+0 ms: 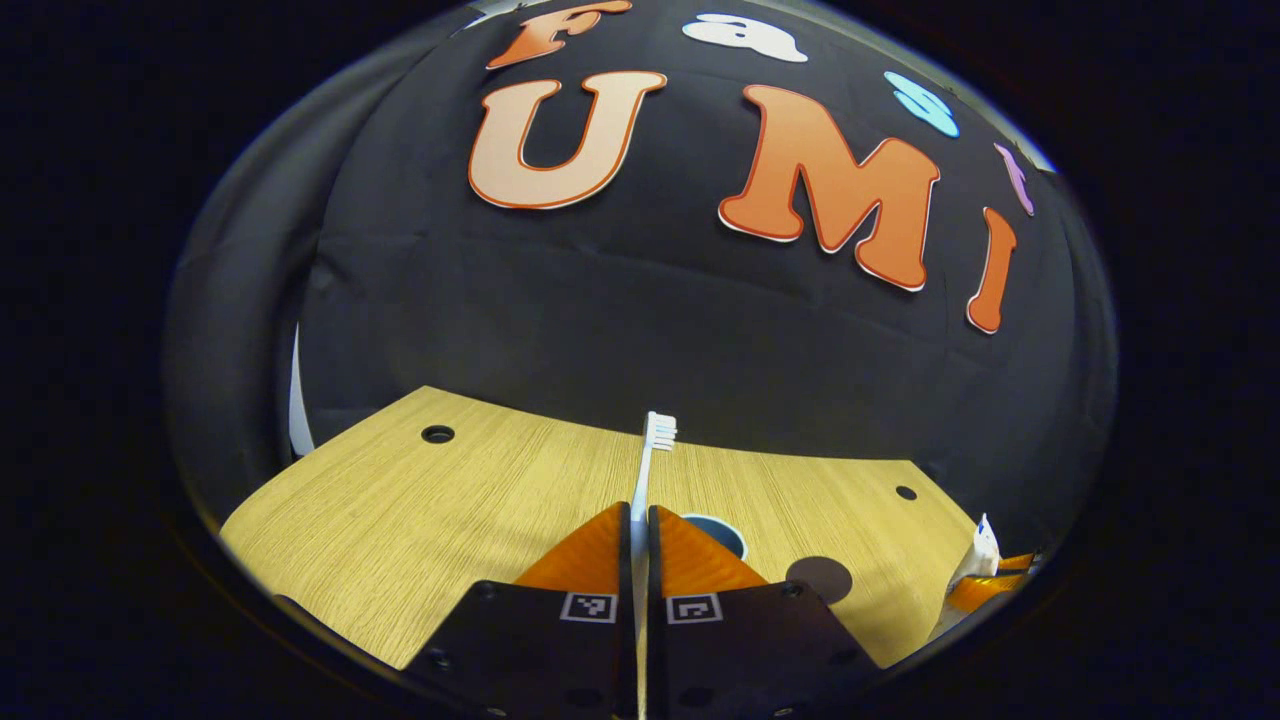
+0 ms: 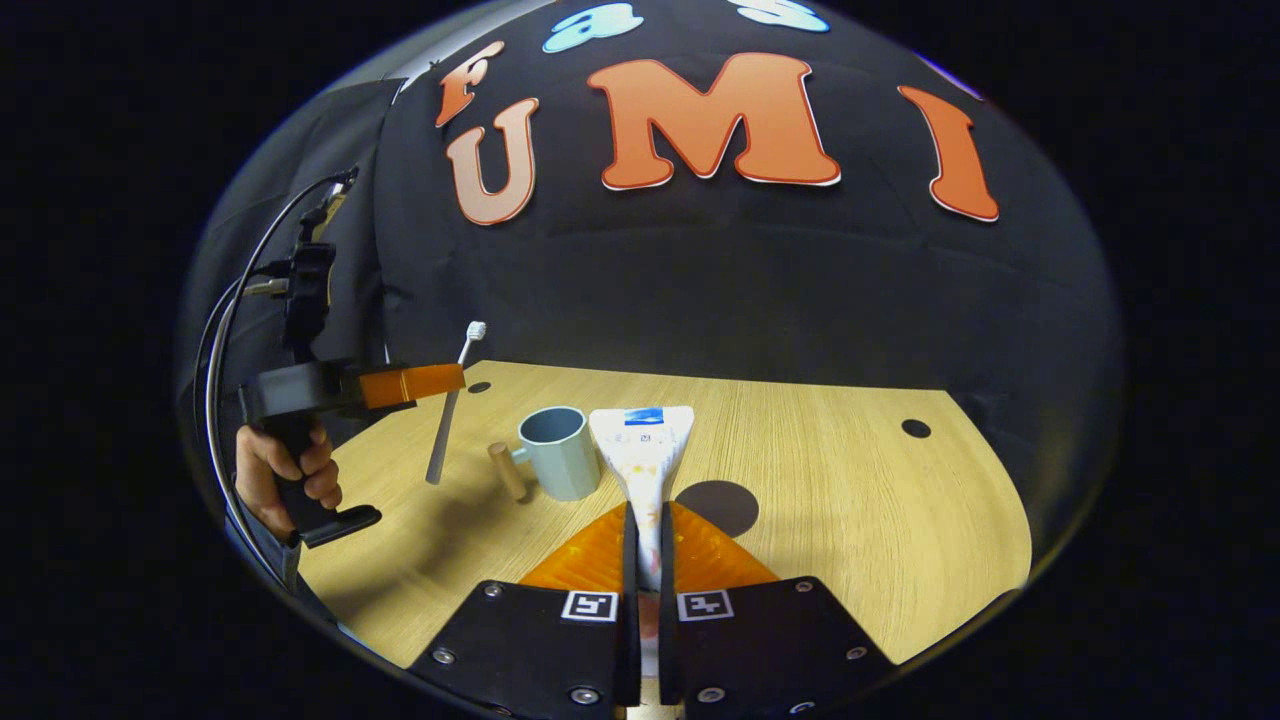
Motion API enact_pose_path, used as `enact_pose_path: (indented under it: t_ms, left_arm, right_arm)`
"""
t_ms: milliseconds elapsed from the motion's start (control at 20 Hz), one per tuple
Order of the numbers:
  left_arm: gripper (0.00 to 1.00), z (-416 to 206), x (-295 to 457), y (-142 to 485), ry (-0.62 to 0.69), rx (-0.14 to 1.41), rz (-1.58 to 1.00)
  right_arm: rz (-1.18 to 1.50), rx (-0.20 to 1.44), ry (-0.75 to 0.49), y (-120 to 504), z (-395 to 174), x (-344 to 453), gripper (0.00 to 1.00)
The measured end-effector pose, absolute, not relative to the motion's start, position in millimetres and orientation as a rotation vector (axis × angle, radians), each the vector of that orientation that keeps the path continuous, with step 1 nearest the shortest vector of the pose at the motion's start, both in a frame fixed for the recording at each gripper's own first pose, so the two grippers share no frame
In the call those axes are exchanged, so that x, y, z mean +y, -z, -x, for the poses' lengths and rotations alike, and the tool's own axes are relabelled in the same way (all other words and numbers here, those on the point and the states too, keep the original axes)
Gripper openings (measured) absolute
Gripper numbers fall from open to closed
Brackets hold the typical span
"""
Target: Put the toothbrush and toothpaste on the desktop into the cup, then pick up the cup and place it on the coaster on the desktop.
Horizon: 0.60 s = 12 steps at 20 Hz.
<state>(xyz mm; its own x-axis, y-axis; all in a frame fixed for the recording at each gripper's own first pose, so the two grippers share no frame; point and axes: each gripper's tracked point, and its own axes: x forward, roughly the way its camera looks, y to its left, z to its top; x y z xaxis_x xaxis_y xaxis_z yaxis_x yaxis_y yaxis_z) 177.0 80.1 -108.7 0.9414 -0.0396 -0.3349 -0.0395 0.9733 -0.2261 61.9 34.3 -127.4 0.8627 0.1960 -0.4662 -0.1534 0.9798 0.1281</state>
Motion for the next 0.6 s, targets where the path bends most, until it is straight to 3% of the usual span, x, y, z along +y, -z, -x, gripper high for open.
enact_pose_path:
  t_ms: [600]
  left_arm:
    - [0.04, -262.6, 44.7, 73.3, 0.073, 0.127, 0.213]
  right_arm:
    - [-0.111, 0.412, -0.141, 139.4, -111.3, 20.7, 0.07]
